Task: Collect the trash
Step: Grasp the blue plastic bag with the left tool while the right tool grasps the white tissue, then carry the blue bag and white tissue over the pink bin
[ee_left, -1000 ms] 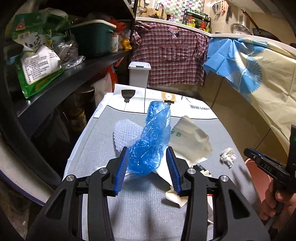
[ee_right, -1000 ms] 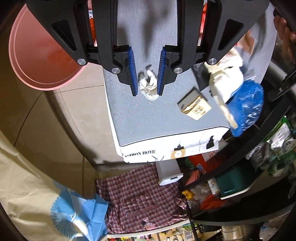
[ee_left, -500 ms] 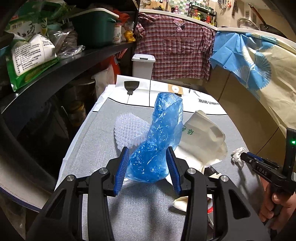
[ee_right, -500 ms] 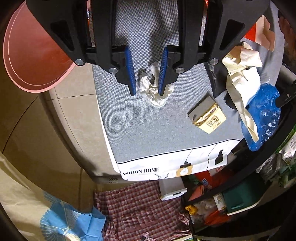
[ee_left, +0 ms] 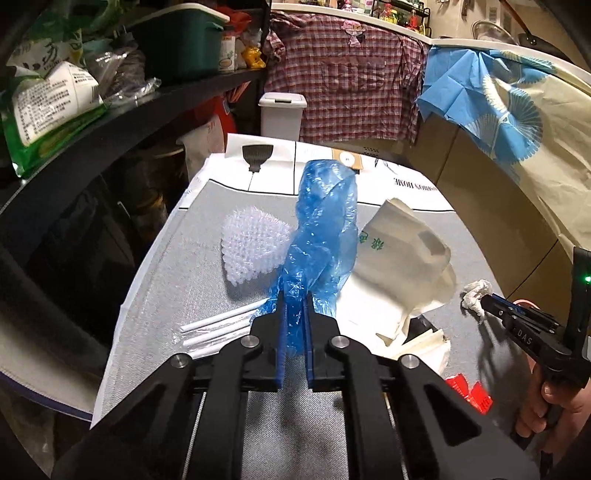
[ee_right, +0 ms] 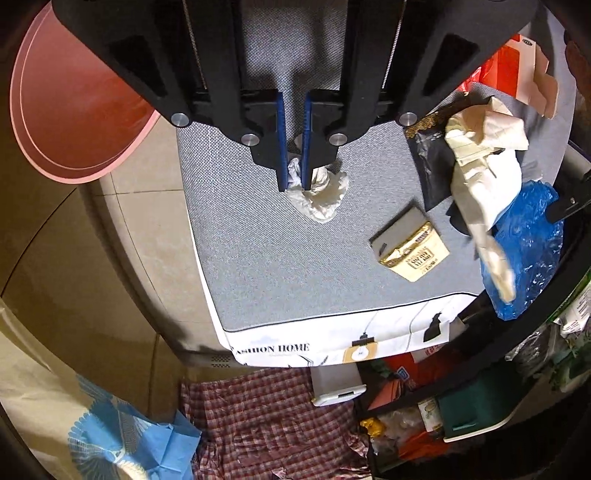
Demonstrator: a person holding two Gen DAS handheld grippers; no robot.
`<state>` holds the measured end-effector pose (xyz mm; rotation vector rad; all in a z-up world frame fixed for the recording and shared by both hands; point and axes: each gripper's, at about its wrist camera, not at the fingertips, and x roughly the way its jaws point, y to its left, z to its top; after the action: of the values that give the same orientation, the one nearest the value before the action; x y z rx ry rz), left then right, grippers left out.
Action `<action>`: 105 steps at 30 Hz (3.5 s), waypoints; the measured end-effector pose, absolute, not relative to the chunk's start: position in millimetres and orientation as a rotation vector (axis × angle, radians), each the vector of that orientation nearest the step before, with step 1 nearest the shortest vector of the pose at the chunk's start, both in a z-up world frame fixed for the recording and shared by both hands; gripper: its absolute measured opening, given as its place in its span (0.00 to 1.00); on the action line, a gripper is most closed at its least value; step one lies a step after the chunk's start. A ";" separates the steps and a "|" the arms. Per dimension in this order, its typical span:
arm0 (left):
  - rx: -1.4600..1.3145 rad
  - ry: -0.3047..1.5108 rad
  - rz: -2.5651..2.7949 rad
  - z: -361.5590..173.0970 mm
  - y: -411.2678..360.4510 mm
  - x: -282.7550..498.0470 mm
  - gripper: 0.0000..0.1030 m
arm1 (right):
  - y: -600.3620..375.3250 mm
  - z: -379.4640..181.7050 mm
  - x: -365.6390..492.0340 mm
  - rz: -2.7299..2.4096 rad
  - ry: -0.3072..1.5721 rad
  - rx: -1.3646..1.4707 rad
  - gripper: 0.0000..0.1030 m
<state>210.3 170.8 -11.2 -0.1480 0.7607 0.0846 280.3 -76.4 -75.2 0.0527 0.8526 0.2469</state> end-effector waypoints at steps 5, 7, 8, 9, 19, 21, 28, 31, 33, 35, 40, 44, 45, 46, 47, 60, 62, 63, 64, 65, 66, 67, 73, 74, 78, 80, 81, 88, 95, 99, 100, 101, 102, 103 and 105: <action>-0.151 0.754 0.080 -6.4 170.2 203.9 0.04 | -76.5 -63.7 269.1 0.253 0.826 0.050 0.07; -0.152 0.745 0.080 -3.1 169.9 201.1 0.03 | -76.0 -58.6 264.7 0.255 0.812 0.045 0.07; -0.153 0.741 0.079 -1.2 170.1 200.2 0.03 | -76.3 -55.7 261.3 0.256 0.803 0.042 0.07; -0.153 0.733 0.079 1.4 169.8 198.4 0.03 | -76.4 -53.4 259.3 0.257 0.797 0.042 0.07; -0.150 0.690 0.063 19.8 163.1 183.4 0.03 | -85.2 -30.9 239.0 0.244 0.739 0.056 0.07; -0.148 0.677 0.061 24.1 162.5 179.7 0.03 | -87.2 -22.2 232.3 0.243 0.716 0.055 0.07; -0.145 0.650 0.042 35.5 157.6 164.5 0.02 | -97.5 13.2 203.4 0.231 0.643 0.050 0.07; -0.148 0.633 0.032 41.9 155.9 155.8 0.02 | -104.3 20.1 194.0 0.215 0.634 0.063 0.07; -0.149 0.625 0.028 45.6 154.8 150.7 0.02 | -108.3 25.2 186.1 0.209 0.631 0.072 0.07; -0.153 0.618 0.024 49.0 153.1 146.3 0.02 | -110.7 29.9 178.1 0.203 0.623 0.070 0.07; -0.150 0.602 0.005 57.0 145.6 134.6 0.02 | -122.0 42.9 157.3 0.191 0.605 0.071 0.07; -0.143 0.585 -0.012 63.3 137.4 125.3 0.02 | -135.7 50.8 140.1 0.174 0.590 0.073 0.07; -0.142 0.584 -0.015 63.9 135.8 123.6 0.02 | -138.6 51.9 137.4 0.170 0.589 0.075 0.07; -0.140 0.582 -0.018 64.4 134.3 122.6 0.02 | -142.1 53.4 133.9 0.166 0.586 0.076 0.07; -0.137 0.580 -0.023 65.0 131.9 121.0 0.02 | -145.3 54.6 131.9 0.163 0.583 0.076 0.07; -0.115 0.566 -0.072 71.2 105.5 115.5 0.02 | -187.8 64.9 107.5 0.090 0.542 0.037 0.07; -0.112 0.569 -0.079 69.7 101.3 115.5 0.02 | -197.5 62.7 106.1 0.071 0.541 0.039 0.07; -0.112 0.570 -0.082 69.3 100.1 115.3 0.02 | -200.7 61.7 105.6 0.064 0.542 0.042 0.07; -0.111 0.571 -0.087 68.8 98.2 115.5 0.02 | -204.7 60.8 105.3 0.057 0.543 0.049 0.07; -0.110 0.572 -0.089 69.0 96.1 116.2 0.02 | -209.1 59.5 105.7 0.050 0.545 0.055 0.07; -0.108 0.572 -0.092 68.9 94.0 116.6 0.02 | -212.0 58.2 106.3 0.042 0.546 0.058 0.07; -0.106 0.572 -0.098 68.8 91.4 117.0 0.02 | -214.5 57.4 106.2 0.036 0.546 0.061 0.07; -0.093 0.573 -0.121 66.8 79.3 118.4 0.02 | -224.2 49.6 105.1 -0.011 0.537 0.041 0.07; -0.091 0.573 -0.122 66.2 77.5 118.7 0.02 | -226.5 47.1 106.4 -0.017 0.540 0.039 0.07; -0.088 0.570 -0.138 63.7 71.8 119.1 0.02 | -235.7 39.3 108.7 -0.034 0.555 0.059 0.07; -0.082 0.568 -0.146 62.7 68.1 119.5 0.02 | -240.4 38.0 108.6 -0.041 0.554 0.070 0.07; -0.080 0.568 -0.150 62.3 66.3 120.0 0.02 | -242.2 37.9 109.4 -0.044 0.554 0.073 0.07; -0.080 0.565 -0.186 65.2 51.0 119.7 0.02 | -257.8 33.0 112.0 -0.070 0.555 0.098 0.07; -0.072 0.584 -0.222 65.1 20.0 126.0 0.02 | -273.4 26.7 114.7 -0.109 0.573 0.118 0.07; -0.061 0.602 -0.255 59.3 -6.7 132.8 0.02 | -282.8 24.7 116.2 -0.121 0.578 0.136 0.07; -0.059 0.608 -0.267 56.8 -16.4 135.6 0.02 | -282.9 24.0 117.2 -0.126 0.582 0.133 0.07; -0.058 0.612 -0.275 54.9 -22.0 137.1 0.02 | -282.9 24.0 118.2 -0.130 0.582 0.130 0.07; -0.057 0.616 -0.285 52.3 -30.9 139.8 0.02 | -282.6 24.5 118.9 -0.133 0.579 0.126 0.07; -0.056 0.622 -0.294 49.8 -39.4 143.1 0.02 | -282.3 25.1 119.5 -0.135 0.575 0.123 0.07; -0.060 0.634 -0.308 46.2 -52.2 148.0 0.02 | -283.4 24.8 121.1 -0.138 0.575 0.123 0.07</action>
<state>148.0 -52.2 46.2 -0.0597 0.6336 -0.3080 121.1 -283.4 24.8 0.1231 0.5748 -0.1377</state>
